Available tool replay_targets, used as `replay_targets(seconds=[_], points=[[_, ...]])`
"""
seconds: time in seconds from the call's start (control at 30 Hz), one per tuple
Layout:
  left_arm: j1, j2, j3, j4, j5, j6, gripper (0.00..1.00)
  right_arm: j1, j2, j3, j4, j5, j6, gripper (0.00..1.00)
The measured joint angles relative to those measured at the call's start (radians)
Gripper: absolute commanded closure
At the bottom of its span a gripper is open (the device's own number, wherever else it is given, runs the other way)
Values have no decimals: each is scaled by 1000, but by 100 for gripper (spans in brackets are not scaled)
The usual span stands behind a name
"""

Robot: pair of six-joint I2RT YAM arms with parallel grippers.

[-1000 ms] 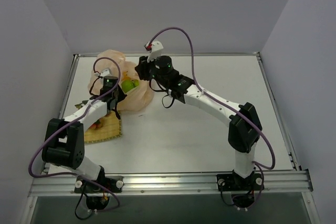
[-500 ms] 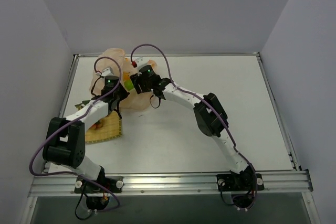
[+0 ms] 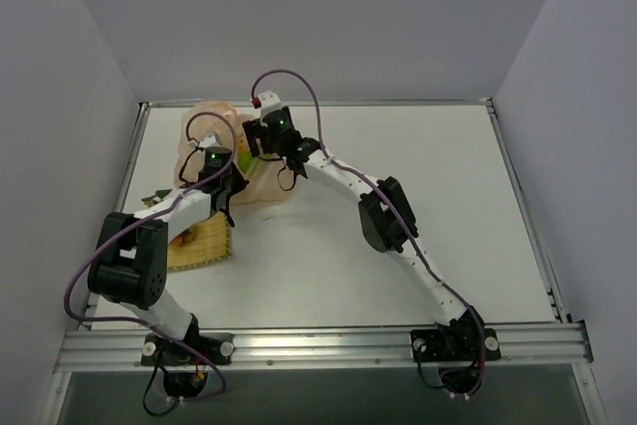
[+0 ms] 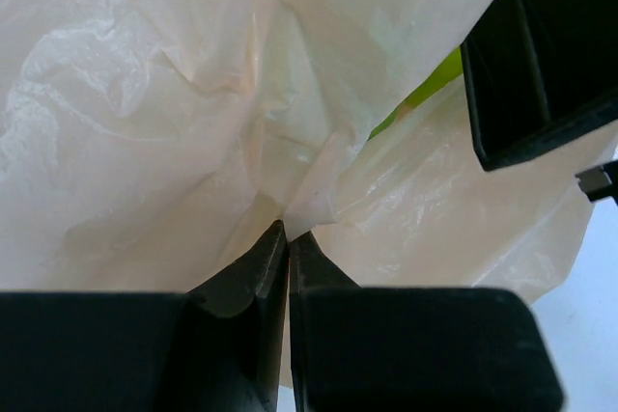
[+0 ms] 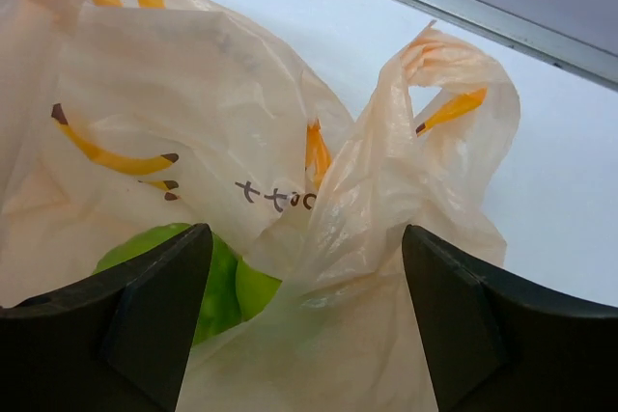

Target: Take the fake fruits out of the plastic bag

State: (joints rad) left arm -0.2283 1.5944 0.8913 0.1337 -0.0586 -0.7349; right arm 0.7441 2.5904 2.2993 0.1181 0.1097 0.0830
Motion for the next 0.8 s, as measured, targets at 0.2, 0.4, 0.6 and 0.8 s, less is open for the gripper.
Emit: replay_targets(seconds=[0.2,0.4,0.6,0.8], points=[[-2,34,1,-4,-17,10,98,-25,53,16,67,-9,125,100],[-1,98,79,-47,-40,37,98,-58,-39,-190,202,-8,197,100],[-1,130,156,-63,-61,62,98,-72,-205,-491,348,-11,282,100],[-1,108,106,-84,-74,68,59,-56,-208,-464,372,-21,310,100]])
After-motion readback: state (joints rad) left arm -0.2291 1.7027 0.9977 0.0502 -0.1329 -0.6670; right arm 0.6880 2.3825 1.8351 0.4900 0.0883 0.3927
